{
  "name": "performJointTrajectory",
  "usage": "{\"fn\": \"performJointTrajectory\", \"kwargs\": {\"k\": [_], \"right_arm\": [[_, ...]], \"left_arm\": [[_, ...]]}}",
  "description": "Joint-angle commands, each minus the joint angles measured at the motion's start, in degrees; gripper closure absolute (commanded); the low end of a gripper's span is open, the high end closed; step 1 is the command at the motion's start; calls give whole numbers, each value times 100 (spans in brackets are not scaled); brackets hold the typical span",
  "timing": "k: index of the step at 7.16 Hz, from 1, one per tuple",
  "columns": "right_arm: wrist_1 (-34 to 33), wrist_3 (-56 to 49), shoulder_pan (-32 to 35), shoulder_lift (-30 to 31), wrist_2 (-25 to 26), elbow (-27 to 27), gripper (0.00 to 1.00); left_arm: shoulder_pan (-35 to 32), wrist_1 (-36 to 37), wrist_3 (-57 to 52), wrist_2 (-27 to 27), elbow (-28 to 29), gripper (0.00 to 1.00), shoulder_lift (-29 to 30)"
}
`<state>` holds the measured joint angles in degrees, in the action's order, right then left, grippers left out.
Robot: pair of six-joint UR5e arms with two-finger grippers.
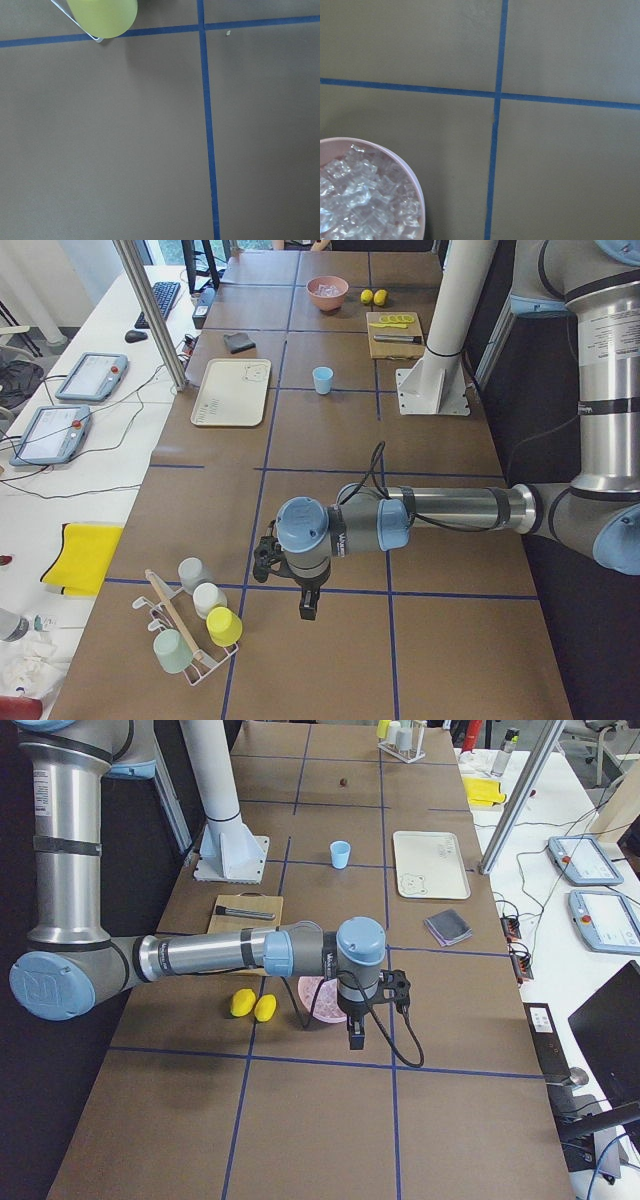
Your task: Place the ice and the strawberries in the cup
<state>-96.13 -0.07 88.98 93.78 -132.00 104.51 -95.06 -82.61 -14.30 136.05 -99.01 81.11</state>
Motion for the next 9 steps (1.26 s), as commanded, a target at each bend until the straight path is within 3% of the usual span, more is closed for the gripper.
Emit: {"fn": "performJointTrajectory", "kwargs": {"k": [1,2,6,9], "right_arm": [[7,644,-571,-35,-1,454,0],[16,892,-722,-130,7,535,0],[1586,2288,-1522,-44,77,263,0],[2290,2985,-1962,167,473,167,0]], "left_arm": [[-4,-1,-2,0,-39,0,-16],[-4,-1,-2,0,-57,0,-16],[-4,-10,-20,0,-92,0,-25],[-4,-10,-55,9,-92,0,-51]]}}
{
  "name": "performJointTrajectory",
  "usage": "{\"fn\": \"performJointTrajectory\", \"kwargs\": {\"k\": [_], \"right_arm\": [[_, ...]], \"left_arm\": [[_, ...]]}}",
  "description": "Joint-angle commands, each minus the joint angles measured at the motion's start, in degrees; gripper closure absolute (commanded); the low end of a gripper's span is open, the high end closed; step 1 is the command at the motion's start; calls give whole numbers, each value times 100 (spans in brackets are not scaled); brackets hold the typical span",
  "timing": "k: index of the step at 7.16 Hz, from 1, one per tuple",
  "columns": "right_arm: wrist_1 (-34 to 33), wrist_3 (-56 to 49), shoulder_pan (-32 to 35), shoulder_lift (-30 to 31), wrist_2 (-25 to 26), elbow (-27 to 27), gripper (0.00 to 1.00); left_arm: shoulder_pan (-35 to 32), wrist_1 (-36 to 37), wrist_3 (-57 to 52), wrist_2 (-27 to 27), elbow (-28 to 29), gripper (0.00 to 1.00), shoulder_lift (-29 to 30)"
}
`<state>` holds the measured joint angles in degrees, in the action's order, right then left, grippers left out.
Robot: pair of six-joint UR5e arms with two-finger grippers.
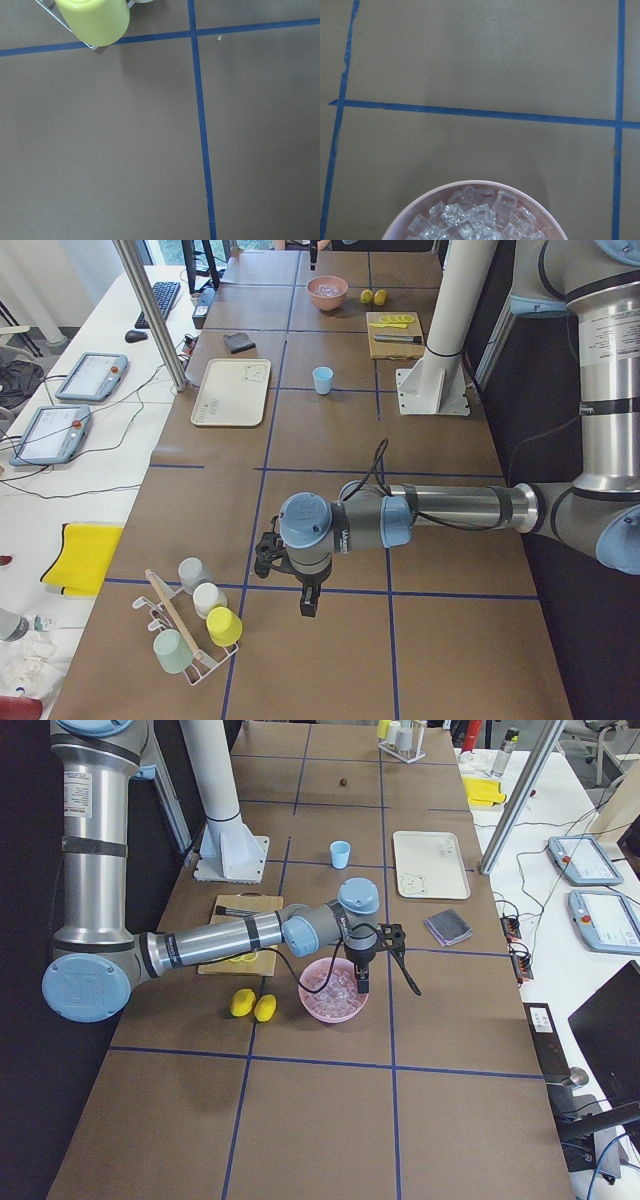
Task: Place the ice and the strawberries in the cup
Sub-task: 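Lower the right gripper into the pink bowl and grasp an ice cube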
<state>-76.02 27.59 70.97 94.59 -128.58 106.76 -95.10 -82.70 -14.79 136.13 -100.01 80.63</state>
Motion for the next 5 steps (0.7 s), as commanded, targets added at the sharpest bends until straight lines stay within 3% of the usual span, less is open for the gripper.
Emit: {"fn": "performJointTrajectory", "kwargs": {"k": [1,5], "right_arm": [[629,403,-206,269,140,-102,0],[1949,1080,-680,438,439,-664,1]], "left_arm": [[0,0,-6,1,-1,0,-4],[0,0,-6,1,-1,0,-4]]}}
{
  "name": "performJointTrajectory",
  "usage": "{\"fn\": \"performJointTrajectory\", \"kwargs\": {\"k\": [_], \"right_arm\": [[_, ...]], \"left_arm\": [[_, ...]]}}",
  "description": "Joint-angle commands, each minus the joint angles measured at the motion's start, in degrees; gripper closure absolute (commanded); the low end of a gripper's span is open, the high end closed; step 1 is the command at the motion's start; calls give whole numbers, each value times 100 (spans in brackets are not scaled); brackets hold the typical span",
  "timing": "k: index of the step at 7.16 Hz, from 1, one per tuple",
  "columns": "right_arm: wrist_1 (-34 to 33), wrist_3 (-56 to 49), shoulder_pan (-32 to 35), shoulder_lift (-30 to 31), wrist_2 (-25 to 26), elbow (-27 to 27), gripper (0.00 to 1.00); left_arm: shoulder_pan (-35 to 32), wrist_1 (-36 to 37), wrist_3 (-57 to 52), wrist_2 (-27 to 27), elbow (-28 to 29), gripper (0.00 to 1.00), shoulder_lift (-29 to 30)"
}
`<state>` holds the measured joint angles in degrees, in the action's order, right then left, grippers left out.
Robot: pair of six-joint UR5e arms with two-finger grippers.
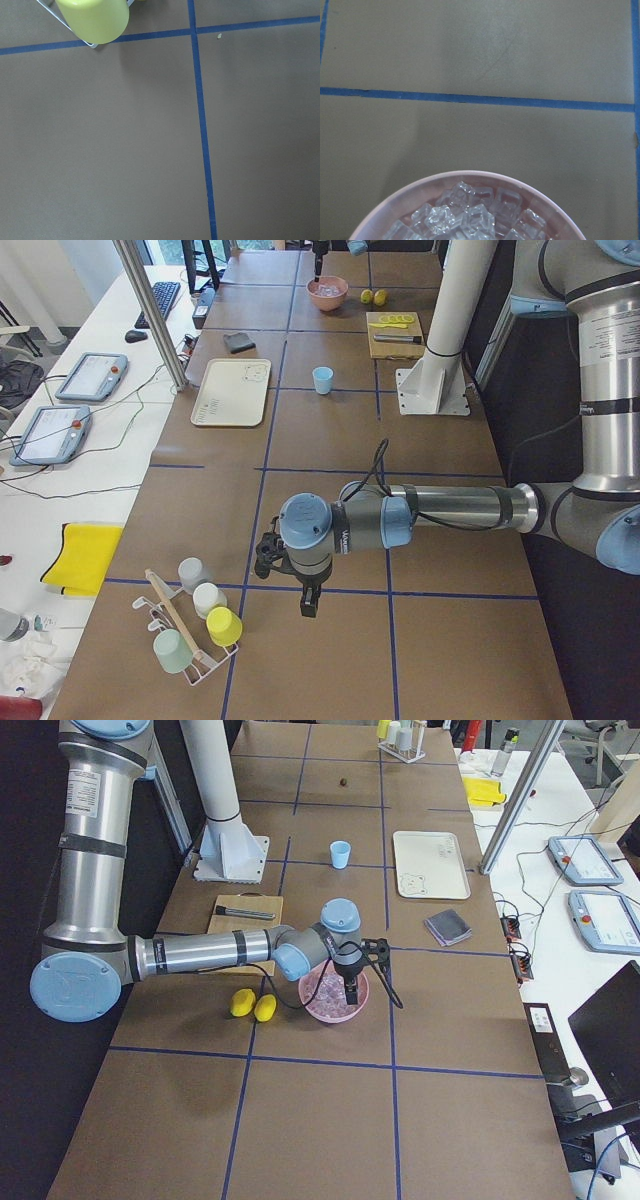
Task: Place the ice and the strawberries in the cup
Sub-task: 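Lower the right gripper into the pink bowl and grasp an ice cube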
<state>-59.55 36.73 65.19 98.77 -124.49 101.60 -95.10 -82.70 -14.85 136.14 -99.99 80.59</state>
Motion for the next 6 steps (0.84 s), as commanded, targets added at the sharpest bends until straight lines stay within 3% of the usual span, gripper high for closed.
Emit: {"fn": "performJointTrajectory", "kwargs": {"k": [1,6], "right_arm": [[339,324,-173,11,30,-114,1],[374,300,-367,107,127,-114,17]], "left_arm": [[9,0,0,0,14,0,0],[0,0,-9,0,40,0,0]]}}
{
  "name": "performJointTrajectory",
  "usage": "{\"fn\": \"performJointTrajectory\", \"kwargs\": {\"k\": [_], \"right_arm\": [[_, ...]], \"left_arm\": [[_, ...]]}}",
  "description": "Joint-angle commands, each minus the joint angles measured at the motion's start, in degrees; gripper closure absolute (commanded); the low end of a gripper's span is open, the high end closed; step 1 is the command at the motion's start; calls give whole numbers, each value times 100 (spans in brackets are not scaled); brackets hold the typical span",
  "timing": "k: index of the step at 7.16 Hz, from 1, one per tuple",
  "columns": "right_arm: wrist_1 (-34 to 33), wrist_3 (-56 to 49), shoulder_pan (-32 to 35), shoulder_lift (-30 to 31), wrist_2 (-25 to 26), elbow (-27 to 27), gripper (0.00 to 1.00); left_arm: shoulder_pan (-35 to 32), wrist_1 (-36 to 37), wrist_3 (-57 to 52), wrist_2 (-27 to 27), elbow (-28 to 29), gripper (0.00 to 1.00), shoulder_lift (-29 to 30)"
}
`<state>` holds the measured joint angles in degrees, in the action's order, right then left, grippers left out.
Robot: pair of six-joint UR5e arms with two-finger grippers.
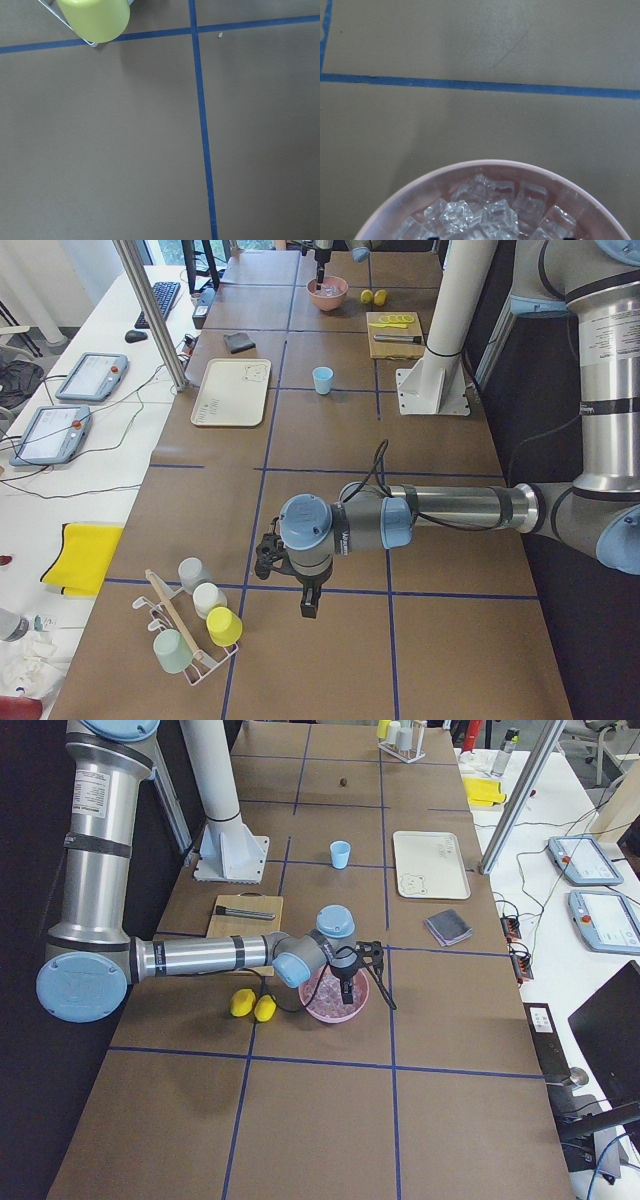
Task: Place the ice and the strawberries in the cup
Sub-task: 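Lower the right gripper into the pink bowl and grasp an ice cube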
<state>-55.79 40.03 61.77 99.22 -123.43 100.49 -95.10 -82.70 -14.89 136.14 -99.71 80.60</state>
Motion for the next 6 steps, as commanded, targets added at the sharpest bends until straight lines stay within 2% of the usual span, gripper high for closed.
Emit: {"fn": "performJointTrajectory", "kwargs": {"k": [1,2,3,4,5,6], "right_arm": [[-2,-56,-42,106,21,-3,18],[-11,-56,-68,141,21,6,26],[-11,-74,-77,150,21,-3,43],[-11,-83,-77,150,21,15,73],[-11,-91,-68,150,12,41,90],[-2,-91,-68,141,3,67,95]], "left_arm": [[0,0,4,0,4,0,0],[0,0,4,0,22,0,0],[0,0,-5,0,13,0,0],[0,0,-5,0,22,0,0],[0,0,4,0,22,0,0],[0,0,4,0,22,0,9]]}}
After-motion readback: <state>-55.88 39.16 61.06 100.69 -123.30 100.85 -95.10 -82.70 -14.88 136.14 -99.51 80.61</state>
